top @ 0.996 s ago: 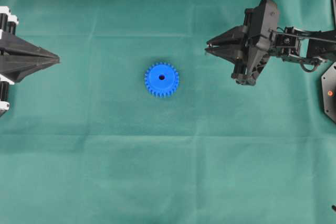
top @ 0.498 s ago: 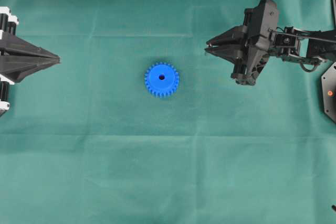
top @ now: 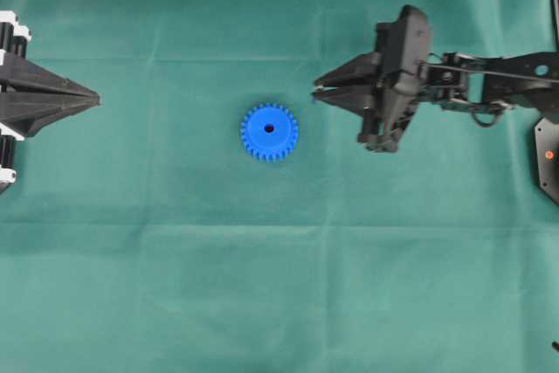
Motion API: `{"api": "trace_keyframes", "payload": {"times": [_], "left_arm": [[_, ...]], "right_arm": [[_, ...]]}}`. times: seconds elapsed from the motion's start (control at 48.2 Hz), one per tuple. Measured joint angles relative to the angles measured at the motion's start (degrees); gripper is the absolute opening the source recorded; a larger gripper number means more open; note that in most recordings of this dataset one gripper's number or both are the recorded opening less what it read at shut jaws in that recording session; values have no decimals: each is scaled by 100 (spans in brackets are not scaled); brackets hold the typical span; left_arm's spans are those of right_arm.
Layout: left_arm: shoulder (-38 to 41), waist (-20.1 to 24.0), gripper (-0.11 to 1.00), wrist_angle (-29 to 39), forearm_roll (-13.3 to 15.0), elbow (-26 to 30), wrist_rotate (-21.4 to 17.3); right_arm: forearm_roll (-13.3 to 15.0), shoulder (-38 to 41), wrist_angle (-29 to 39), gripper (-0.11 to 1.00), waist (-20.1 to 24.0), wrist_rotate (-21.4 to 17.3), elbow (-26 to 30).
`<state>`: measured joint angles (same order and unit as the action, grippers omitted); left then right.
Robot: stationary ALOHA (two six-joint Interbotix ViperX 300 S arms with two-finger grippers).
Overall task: Insert the shaft placed at a random location into the center hole of the medium gear at another random location.
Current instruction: 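Lift the shaft and carry it left over the blue gear's center hole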
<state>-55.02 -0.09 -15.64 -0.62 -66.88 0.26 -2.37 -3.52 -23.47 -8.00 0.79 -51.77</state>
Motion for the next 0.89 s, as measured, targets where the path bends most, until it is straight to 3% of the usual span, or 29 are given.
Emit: {"api": "trace_keyframes", "payload": {"times": [0.415, 0.892], "left_arm": [[9, -9, 0, 0, 0, 0, 0], [0, -9, 0, 9, 0, 0, 0]], "right_arm": [[-26, 721, 18, 14, 334, 0, 861], [-105, 826, 97, 14, 378, 0, 984]]}}
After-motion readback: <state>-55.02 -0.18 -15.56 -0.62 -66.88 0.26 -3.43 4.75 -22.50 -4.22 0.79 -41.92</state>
